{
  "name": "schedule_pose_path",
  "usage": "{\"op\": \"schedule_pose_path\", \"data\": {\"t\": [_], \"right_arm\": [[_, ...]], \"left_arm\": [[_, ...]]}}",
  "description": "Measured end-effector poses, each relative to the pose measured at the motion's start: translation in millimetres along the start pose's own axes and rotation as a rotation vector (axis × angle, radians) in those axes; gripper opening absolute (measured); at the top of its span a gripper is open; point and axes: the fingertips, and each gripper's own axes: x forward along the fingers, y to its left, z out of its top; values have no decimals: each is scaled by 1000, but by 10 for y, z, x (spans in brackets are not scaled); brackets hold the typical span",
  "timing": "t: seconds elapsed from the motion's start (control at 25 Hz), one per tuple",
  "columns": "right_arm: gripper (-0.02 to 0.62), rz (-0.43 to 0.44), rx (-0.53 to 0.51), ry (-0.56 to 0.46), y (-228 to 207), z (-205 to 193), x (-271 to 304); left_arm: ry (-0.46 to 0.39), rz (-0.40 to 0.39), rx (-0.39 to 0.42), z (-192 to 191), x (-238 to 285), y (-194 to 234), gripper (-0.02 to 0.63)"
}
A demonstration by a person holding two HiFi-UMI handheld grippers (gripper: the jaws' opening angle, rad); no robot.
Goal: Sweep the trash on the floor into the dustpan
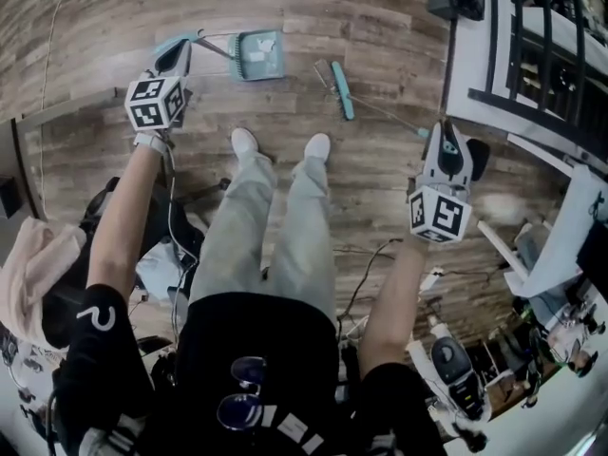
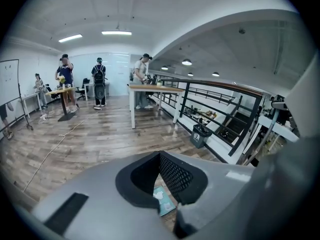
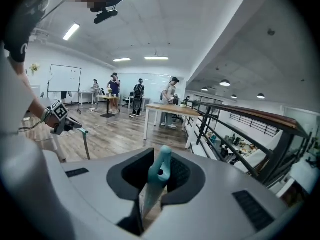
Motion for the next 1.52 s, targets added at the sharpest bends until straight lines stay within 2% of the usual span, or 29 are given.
{"op": "schedule_pose_path", "data": {"t": [0.16,0.32,0.4,0.56,0.68,0.92,1.12,1.4,1.52], "right_arm": [[40,-80,-74,99,-104,-267,-34],[40,-77,-85,217,99,-774,122],[38,-87,-15,253,221,-1036,215],[45,-132,236,251,441,-1283,307],[51,-114,304,250,687,-1268,387],[43,-13,246,291,1152,-1121,506],[49,1,309,327,1401,-1096,538],[58,74,354,268,1808,-826,719],[61,79,412,226,1916,-696,807]], "left_arm": [[21,-9,-1,-9,47,11,-2],[45,-16,3,-76,73,58,-2],[56,-19,9,-106,84,103,-2],[62,-29,17,-155,84,158,-2],[65,-40,26,-185,82,161,-2],[59,-57,27,-210,64,173,-2],[53,-63,13,-248,22,193,-2],[47,-65,10,-273,-3,245,-2],[46,-65,8,-282,-11,264,-2]]}}
